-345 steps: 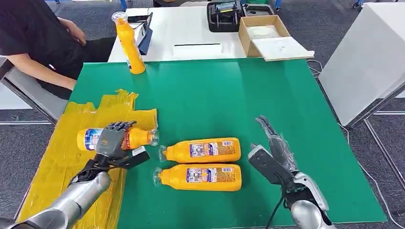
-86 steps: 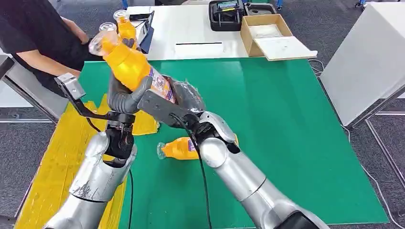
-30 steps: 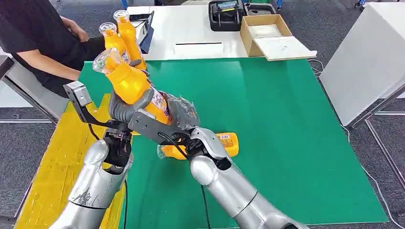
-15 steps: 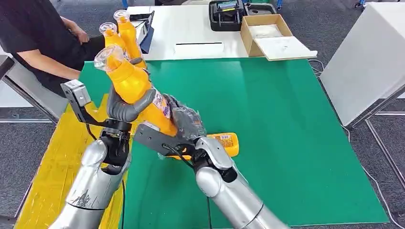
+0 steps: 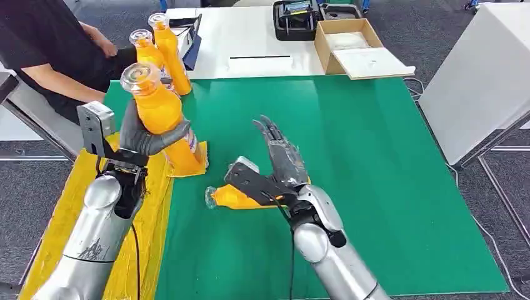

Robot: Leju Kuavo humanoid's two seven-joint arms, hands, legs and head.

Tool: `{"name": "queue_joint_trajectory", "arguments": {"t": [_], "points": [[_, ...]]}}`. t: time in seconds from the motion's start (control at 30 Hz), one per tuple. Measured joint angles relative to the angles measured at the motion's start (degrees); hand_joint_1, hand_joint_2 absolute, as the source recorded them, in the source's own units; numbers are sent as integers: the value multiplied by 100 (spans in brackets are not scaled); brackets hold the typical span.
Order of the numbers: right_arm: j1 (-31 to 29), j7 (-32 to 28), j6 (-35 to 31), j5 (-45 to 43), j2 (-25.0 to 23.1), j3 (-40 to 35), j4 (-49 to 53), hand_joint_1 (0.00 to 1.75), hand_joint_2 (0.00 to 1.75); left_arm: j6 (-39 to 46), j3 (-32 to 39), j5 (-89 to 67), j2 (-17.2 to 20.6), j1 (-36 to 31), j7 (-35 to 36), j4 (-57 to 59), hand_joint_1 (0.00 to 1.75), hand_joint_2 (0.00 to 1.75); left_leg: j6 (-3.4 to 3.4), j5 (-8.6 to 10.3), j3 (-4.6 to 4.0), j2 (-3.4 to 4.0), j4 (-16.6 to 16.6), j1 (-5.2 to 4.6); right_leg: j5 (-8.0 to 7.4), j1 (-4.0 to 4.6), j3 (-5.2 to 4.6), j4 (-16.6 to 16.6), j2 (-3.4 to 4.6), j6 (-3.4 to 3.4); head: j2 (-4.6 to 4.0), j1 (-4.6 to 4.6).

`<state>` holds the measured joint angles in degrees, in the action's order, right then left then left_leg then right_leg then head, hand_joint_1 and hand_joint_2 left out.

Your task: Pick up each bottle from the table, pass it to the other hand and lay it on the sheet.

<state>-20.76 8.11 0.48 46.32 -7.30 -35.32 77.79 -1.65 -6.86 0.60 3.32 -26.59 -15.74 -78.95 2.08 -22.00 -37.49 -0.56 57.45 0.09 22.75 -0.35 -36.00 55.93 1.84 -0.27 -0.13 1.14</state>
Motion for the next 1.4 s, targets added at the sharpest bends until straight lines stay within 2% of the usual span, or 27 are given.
{"name": "queue_joint_trajectory", "arguments": {"t": [0.23, 0.4, 0.53, 0.7, 0.97, 1.4], "points": [[652, -24, 44, 216, 305, 262, 629, 0, 0, 1484, -4, -3613, 406, -66, 402, 602, 175, 175, -3, -5, -2, 1, -1, -1, 3, 0, -3, -1, 0, -1, 0, -2], [800, -24, 50, 225, 448, 293, 835, 0, 0, 2024, -74, -4515, 542, -154, 547, 1062, 175, 175, -4, -4, -1, 1, -1, -1, 1, -1, -2, -1, 0, -2, 0, -2], [754, -26, 125, 32, 553, 291, 854, 0, 0, 2646, -238, -5885, 629, -310, 826, 1598, 175, 175, -3, -2, -1, 1, -1, -2, 0, -2, 0, -1, -2, -1, 0, 0], [489, -96, 162, -400, 802, 280, 817, 0, 0, 3035, -465, -6145, 634, -535, 625, 2635, 175, 175, -3, -1, -1, 3, 0, -3, -1, -3, 0, -1, 1, 0, 0, 0], [175, -146, 166, -710, 1014, 223, 638, 0, 0, 3328, -771, -6239, 581, -729, 431, 3654, 175, 175, -2, -2, -2, 1, 1, -2, 0, -3, 0, -1, 0, 0, 0, 0], [-126, -177, 232, -828, 1086, 83, 417, 0, 0, 3514, -1038, -6195, 470, -526, 389, 4258, 175, 175, -2, -2, -4, 0, 0, -1, 0, -1, 1, 0, -1, 0, 0, 0]]}}
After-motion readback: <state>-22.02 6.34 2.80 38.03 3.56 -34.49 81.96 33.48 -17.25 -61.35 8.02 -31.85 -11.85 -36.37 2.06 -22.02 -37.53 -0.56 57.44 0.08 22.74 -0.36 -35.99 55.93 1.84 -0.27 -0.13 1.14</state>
